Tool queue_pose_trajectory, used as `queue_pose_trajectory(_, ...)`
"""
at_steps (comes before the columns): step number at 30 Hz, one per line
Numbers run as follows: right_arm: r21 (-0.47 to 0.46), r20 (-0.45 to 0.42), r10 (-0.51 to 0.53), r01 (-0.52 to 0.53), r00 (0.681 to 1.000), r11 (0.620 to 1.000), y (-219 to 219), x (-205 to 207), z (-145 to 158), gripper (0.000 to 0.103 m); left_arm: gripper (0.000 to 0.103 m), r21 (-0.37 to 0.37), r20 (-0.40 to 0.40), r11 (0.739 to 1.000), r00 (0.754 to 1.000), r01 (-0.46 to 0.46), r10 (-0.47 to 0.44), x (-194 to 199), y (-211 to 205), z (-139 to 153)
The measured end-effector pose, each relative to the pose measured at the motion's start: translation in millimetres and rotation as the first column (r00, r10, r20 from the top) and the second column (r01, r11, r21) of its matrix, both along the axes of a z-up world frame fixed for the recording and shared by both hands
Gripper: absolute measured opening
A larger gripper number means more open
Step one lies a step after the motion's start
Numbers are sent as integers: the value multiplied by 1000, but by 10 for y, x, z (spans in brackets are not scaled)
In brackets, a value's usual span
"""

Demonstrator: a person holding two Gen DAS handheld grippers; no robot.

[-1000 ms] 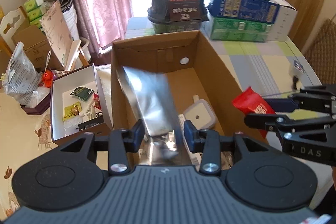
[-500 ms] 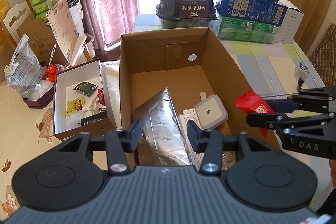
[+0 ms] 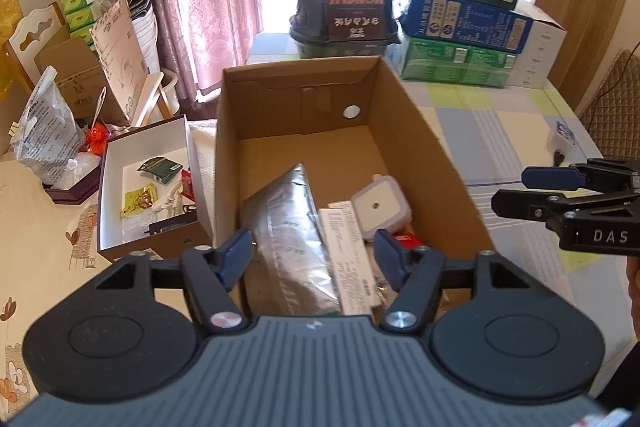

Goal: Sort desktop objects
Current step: 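Open the left gripper to drop the foil packet while the right drops the candy packet into the box, then move both tools back toward the floss-pick box and black cable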

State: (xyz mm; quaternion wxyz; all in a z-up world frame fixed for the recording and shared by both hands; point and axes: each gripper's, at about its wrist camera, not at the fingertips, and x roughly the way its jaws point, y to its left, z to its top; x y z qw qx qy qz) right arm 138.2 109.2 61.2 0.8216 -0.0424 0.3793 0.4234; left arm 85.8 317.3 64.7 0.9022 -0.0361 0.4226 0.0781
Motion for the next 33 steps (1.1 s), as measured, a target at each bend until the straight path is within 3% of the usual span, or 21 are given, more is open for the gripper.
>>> queue_pose_trajectory(11,2,7,-59,59,998,998,-646,-255,150,82,92,-3,55,1000,998,13,-13,-330,-540,173)
queue_pose_trajectory(15,8,24,-86,86,996,996,-851,-357,224,101,97,-2,72,1000,997,14,-13,-459,-717,227)
queue_pose_trajectory(18,4,35,-108,108,993,994,-1020,-424,244,101,101,1,84,1000,996,18,-18,-555,-852,257)
queue_pose_trajectory(33,-19,15,-302,302,953,953,-2208,-417,204,101,101,7,122,991,984,133,-133,-687,-1647,335)
